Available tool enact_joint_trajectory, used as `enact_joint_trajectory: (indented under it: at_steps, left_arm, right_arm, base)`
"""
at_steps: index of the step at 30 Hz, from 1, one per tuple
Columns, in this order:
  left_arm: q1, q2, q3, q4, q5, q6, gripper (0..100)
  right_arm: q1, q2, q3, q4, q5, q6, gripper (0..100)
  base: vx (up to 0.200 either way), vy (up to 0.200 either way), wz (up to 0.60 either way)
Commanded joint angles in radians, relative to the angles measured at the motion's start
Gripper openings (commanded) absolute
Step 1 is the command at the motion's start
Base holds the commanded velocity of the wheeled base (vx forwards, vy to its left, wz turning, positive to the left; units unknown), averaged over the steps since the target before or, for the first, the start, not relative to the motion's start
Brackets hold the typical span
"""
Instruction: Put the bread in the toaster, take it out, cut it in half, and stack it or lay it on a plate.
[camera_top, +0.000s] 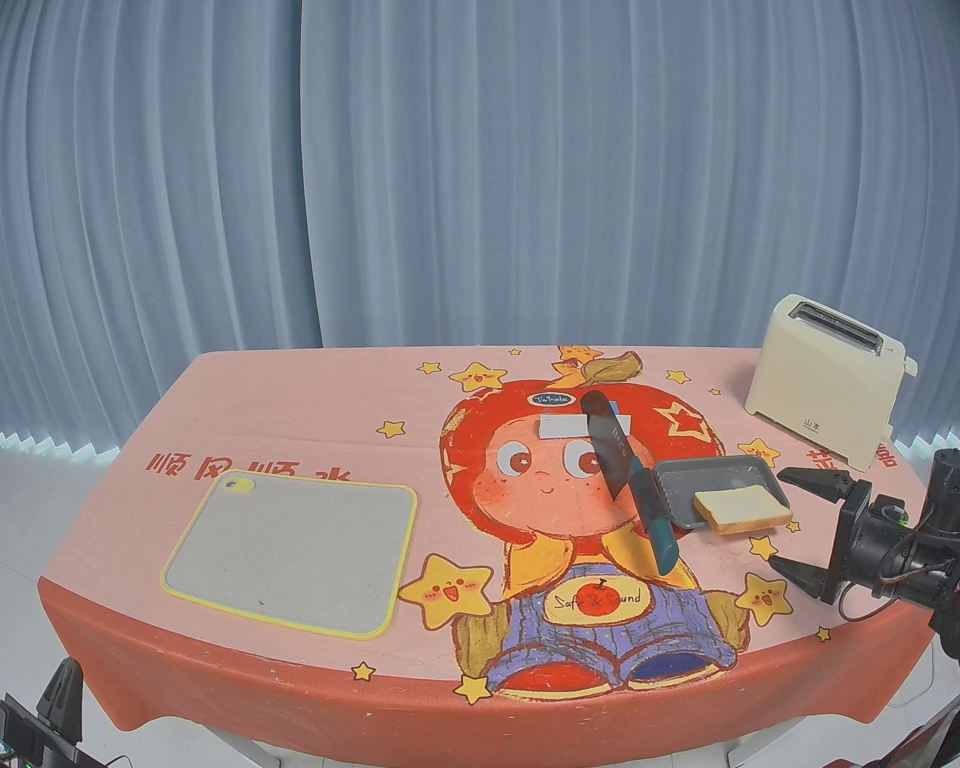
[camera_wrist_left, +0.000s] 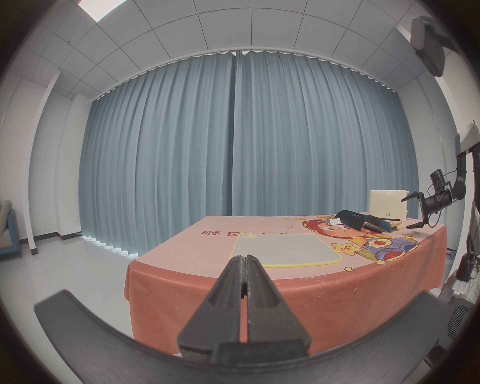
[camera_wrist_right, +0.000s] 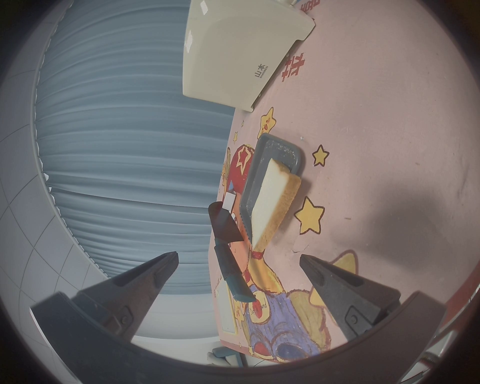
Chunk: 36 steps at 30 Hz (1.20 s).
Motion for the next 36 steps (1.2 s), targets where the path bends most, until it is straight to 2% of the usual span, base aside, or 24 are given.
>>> enact_joint_trajectory:
  at_steps: [1, 5, 9, 12, 36]
  left_arm:
    - [0.0, -0.006, 0.018, -0.001, 0.0, 0.0, 0]
    - [0.0, -0.006, 0.018, -0.001, 0.0, 0.0, 0]
    - [0.0, -0.006, 0.018, -0.001, 0.0, 0.0, 0]
    - [0.0, -0.006, 0.018, -0.001, 0.0, 0.0, 0]
    - [0.0, -0.006, 0.018, -0.001, 0.0, 0.0, 0]
  right_arm:
    - [-0.013, 0.041, 0.0, -0.013, 0.0, 0.002, 100]
    - [-0.025, 0.055, -0.011, -0.018, 0.006, 0.006, 100]
    - [-0.03, 0.07, -0.03, -0.018, 0.006, 0.04, 100]
    - [-0.042, 0.07, -0.039, -0.018, 0.006, 0.046, 100]
    - [-0.069, 0.188, -0.12, -0.021, 0.006, 0.052, 100]
  base:
    - [0.0, 0.0, 0.0]
    - [0.0, 0.0, 0.0]
    - [0.0, 0.0, 0.0]
    - [0.0, 0.0, 0.0]
    - [0.0, 0.0, 0.0]
